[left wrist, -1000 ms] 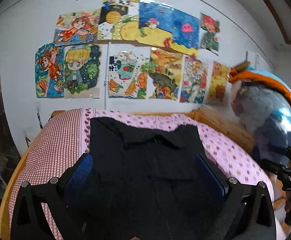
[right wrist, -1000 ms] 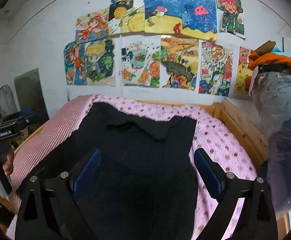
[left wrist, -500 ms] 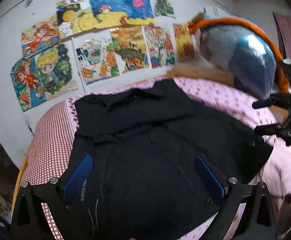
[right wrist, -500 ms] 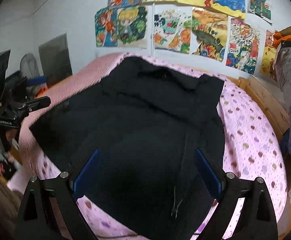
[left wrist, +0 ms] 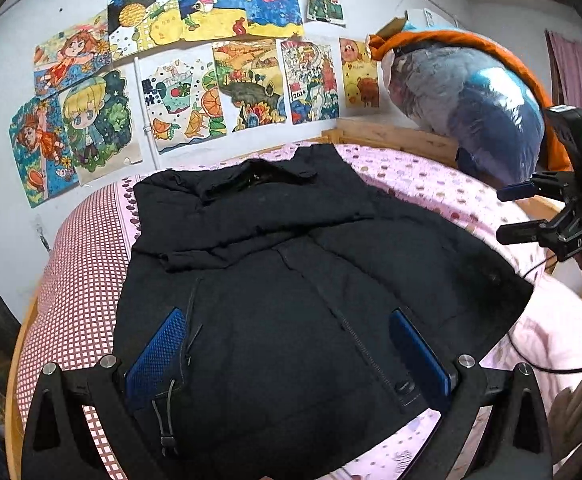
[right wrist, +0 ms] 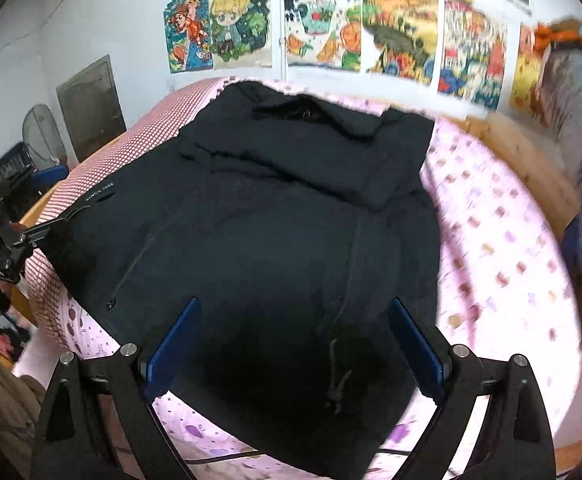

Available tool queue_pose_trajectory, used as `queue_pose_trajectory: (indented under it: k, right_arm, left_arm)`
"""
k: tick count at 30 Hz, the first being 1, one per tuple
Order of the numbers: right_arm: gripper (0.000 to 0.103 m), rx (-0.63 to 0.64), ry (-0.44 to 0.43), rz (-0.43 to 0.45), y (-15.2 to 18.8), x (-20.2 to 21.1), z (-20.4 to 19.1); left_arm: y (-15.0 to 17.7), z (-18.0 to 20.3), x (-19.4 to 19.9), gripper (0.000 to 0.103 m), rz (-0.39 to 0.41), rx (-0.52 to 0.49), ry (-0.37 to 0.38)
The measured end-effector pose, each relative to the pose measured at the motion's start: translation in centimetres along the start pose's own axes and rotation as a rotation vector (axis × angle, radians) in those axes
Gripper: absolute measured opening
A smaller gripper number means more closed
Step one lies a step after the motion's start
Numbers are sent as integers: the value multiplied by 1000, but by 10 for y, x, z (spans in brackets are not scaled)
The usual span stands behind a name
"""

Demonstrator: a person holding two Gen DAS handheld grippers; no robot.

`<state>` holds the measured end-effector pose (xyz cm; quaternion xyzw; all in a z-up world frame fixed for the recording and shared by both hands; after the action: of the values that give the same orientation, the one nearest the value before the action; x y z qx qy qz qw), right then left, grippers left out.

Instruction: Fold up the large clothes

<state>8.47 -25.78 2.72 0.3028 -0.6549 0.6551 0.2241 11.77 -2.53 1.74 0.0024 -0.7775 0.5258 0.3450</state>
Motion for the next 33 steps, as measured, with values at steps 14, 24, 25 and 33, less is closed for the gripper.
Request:
queue_pose_trajectory:
  k: [14,24,25,33]
  right_arm:
    - [92,131,-7,17,-3,65,-25]
    - [92,201,-26,-60,26,25,-37]
    - [92,205,-33,-69,30,20,-39]
    - [92,196,-75,-154,69,-21,-41]
  left_arm:
    - [13,-15,47,103,-30,45,-59]
    - [54,-5,22,103,-82,0,-17]
    - [58,-1,18,103,-86,-26,-13]
    - [83,34,1,103,-115,-221,37]
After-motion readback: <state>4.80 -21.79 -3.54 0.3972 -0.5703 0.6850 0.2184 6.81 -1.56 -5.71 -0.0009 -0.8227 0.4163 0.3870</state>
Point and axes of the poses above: each gripper's, at about its wrist camera, not at the fingertips, and x roughly against the way its jaws point, z to its right, y to its underside, the point moved 4 cm from there along -x, roughly the way its jaws point, and after that the axes turned 7 degrees about -x, right-handed, at the moved point
